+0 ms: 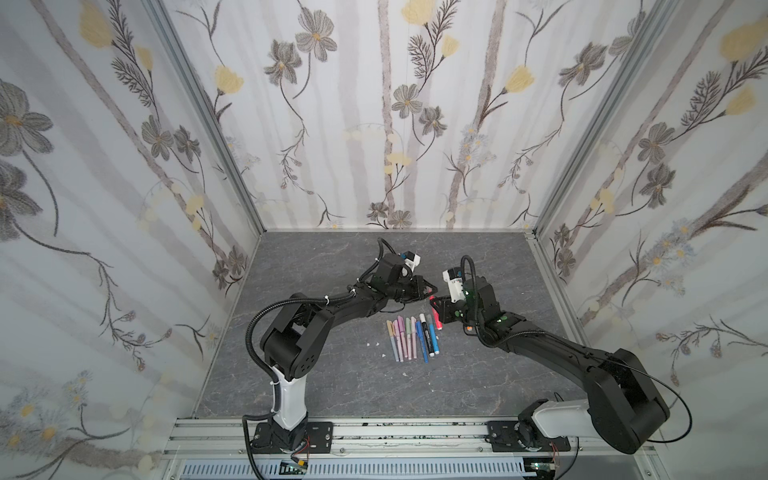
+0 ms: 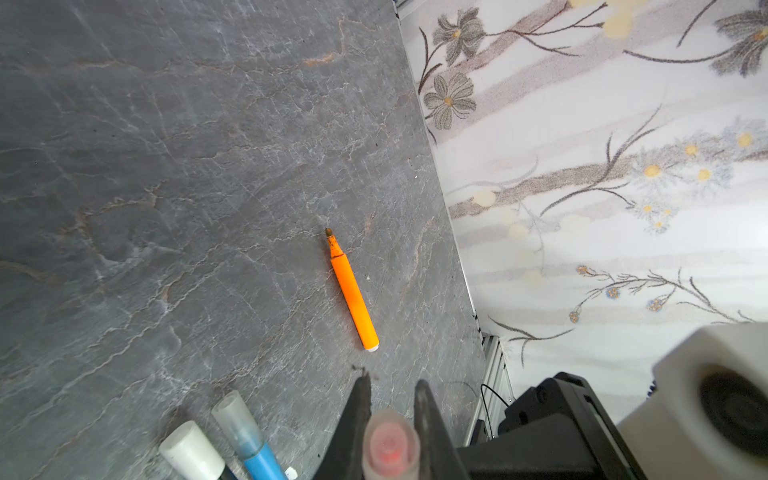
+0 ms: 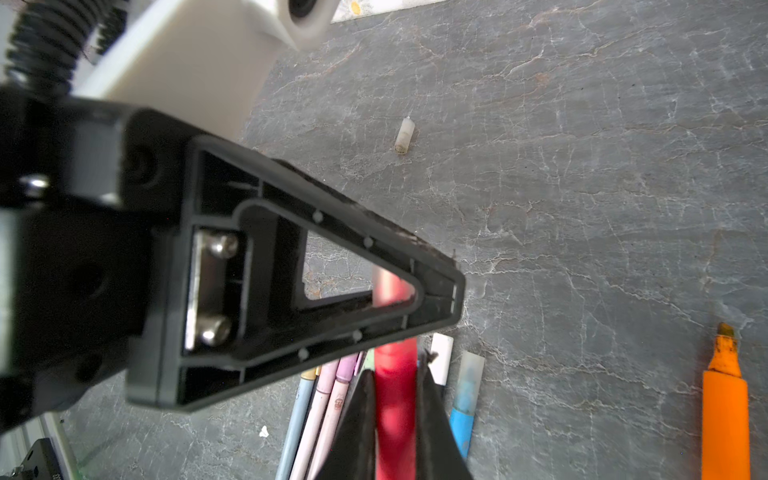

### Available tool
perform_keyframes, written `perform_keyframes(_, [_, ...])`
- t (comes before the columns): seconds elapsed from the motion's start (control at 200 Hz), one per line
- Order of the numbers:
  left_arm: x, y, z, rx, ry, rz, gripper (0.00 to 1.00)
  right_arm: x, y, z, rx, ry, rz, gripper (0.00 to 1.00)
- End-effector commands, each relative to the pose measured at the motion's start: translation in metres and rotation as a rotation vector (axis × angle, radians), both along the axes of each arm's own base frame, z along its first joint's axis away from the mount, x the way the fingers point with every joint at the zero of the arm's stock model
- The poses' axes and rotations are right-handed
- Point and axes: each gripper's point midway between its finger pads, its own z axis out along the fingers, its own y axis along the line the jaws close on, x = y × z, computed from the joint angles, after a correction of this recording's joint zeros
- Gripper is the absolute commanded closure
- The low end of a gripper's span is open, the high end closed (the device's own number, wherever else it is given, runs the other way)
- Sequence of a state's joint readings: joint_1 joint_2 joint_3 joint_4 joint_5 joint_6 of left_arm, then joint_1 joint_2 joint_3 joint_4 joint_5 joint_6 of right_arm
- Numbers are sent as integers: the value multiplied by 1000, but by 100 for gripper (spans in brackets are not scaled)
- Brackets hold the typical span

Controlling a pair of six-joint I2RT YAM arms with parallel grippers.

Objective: Open the pen caps
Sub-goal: 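Lift the pink marker with the right gripper while the left grips its cap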

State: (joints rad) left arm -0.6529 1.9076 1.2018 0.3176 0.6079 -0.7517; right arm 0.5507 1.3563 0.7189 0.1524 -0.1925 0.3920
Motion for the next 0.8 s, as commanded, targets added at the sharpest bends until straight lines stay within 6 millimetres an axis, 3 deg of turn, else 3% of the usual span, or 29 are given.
perform_keyframes(0.0, [5, 1, -4, 17, -7, 14, 96, 5, 7, 14, 42, -48, 18, 96])
perform_keyframes(0.045, [6, 2, -3, 18, -8, 14, 100, 4, 7, 14, 42, -47, 18, 96])
perform_keyframes(0.24, [7, 5, -2, 20, -4, 19, 100, 0, 5, 9, 37, -42, 18, 93])
perform_keyframes(0.355, [8, 7, 0, 15, 0, 26, 100, -2, 3, 9, 45, -58, 16, 74])
perform_keyframes(0.475, [10, 9, 7, -3, 7, 36, 100, -3, 1, 9, 56, -71, 10, 63])
perform_keyframes(0.794, [18, 18, 6, -38, 70, 103, 100, -3, 8, 9, 118, -96, 24, 53])
